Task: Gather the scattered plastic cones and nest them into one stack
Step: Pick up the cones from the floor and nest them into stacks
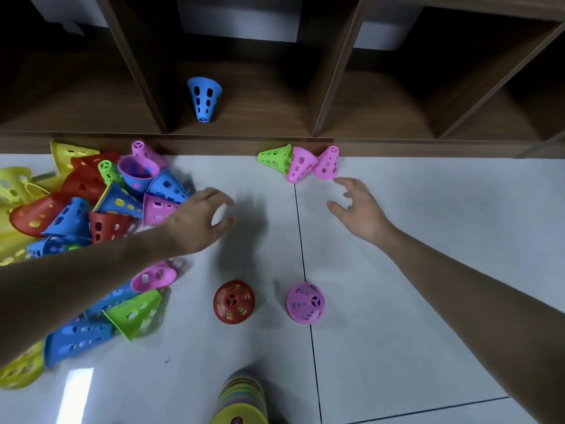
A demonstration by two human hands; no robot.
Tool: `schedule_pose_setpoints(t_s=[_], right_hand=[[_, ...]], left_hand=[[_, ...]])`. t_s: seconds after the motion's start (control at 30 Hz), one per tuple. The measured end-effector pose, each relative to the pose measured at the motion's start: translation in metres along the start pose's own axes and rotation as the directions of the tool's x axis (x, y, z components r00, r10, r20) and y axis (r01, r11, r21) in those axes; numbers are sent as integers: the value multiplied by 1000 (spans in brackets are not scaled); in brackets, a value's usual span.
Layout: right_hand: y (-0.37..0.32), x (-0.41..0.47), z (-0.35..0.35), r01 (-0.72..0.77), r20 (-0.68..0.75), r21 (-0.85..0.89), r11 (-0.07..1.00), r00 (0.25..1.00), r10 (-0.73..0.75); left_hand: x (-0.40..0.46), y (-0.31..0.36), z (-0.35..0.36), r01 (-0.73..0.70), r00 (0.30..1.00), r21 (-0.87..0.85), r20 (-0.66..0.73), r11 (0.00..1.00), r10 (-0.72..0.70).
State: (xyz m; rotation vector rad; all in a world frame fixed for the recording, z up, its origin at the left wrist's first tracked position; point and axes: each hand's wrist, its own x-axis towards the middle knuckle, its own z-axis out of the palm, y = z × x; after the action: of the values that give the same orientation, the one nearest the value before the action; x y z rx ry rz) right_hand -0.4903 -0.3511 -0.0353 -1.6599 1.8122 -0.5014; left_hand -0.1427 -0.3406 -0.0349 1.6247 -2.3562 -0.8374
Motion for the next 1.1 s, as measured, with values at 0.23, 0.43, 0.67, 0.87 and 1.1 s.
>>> schedule_pose_setpoints(t_s=[0.23, 0.43, 0.67, 0.87, 1.1], right_hand=[[-9, 64, -18, 46, -25, -320, 946, 998, -57], [-4, 86, -19, 60, 53, -363, 930, 998, -44], [-4, 79, -15, 41, 37, -330, 943, 999, -31], [-2, 78, -10, 103, 44, -212, 972, 994, -96], [-3, 76, 5, 112, 114, -166, 980, 989, -94]], left_hand=[[69, -11, -33, 136, 968, 195, -236, 971, -88], [109, -28, -70, 170, 948, 196, -299, 966, -106], [134, -31, -83, 237, 938, 129, -289, 963, -193], [165, -30, -100, 251, 947, 141, -242, 958, -213], [159, -30, -99, 221, 955, 91, -220, 971, -197]])
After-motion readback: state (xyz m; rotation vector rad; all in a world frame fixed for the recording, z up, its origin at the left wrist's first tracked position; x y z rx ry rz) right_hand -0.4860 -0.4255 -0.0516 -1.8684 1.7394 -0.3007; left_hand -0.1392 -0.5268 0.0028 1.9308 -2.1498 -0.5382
